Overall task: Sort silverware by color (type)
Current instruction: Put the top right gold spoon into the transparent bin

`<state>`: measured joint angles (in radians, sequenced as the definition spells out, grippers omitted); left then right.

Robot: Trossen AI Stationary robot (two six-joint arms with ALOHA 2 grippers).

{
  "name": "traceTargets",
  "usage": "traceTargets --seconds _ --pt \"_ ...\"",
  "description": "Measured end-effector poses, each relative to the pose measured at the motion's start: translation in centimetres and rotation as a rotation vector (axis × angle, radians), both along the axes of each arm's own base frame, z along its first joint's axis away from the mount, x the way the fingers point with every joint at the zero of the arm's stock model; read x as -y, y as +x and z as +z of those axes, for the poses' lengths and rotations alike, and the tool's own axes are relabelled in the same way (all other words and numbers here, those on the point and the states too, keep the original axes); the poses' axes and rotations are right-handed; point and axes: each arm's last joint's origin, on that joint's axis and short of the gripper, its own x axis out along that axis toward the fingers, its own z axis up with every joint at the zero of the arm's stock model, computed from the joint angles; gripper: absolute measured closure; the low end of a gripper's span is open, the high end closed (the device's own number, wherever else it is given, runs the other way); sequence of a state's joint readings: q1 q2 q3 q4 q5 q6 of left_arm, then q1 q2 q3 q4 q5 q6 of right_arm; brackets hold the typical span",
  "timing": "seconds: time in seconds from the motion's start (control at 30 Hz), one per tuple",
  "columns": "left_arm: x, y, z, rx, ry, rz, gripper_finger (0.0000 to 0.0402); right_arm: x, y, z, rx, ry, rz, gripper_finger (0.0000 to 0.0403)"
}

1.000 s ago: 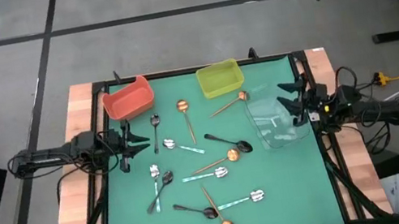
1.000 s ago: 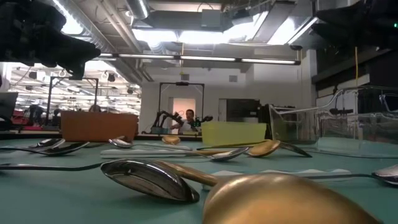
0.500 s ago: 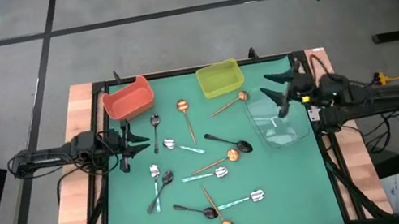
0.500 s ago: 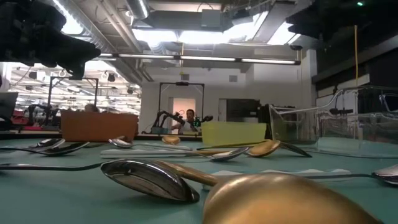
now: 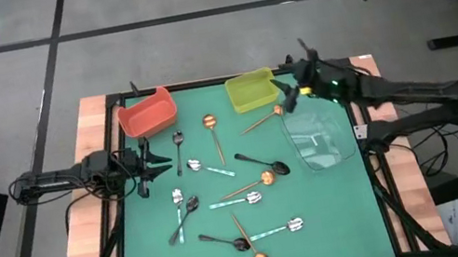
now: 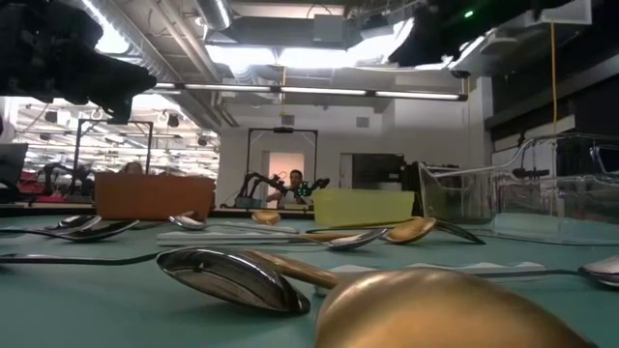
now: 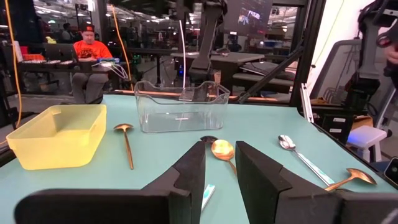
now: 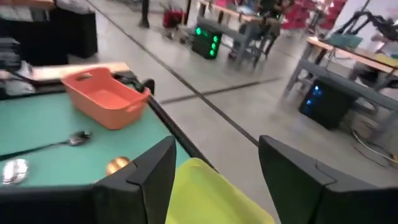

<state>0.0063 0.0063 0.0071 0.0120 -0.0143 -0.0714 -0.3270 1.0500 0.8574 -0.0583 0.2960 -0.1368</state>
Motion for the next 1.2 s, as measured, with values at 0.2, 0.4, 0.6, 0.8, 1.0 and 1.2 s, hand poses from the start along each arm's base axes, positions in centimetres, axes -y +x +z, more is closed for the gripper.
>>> traceTargets --seconds 0.2,0.4,0.6,0.8,1.0,1.2 --pt "0.0 0.0 0.0 0.000 0.000 0.000 0.0319 2.7 3.4 -1.2 -0.068 0.088 0.148 0.0182" --pt "0.0 0.0 0.0 0.000 0.000 0.000 0.0319 4.4 6.3 -3.4 -0.157 0.133 0.243 0.0182" --pt "0.0 0.0 0.0 0.000 0.000 0.000 0.0319 5.1 8.1 -6.4 -0.275 0.129 0.274 0.0182" --pt "0.0 0.0 0.0 0.000 0.000 0.000 0.0319 5.5 9.1 -9.0 -0.361 0.177 0.280 0.0182" --pt "0.0 0.0 0.0 -0.001 0.000 0.000 0.0319 5.6 9.4 -10.8 -0.425 0.236 0.311 0.0182" --pt "0.0 0.0 0.0 0.000 0.000 0.000 0.0319 5.7 9.7 -12.5 -0.480 0.281 0.324 0.0182"
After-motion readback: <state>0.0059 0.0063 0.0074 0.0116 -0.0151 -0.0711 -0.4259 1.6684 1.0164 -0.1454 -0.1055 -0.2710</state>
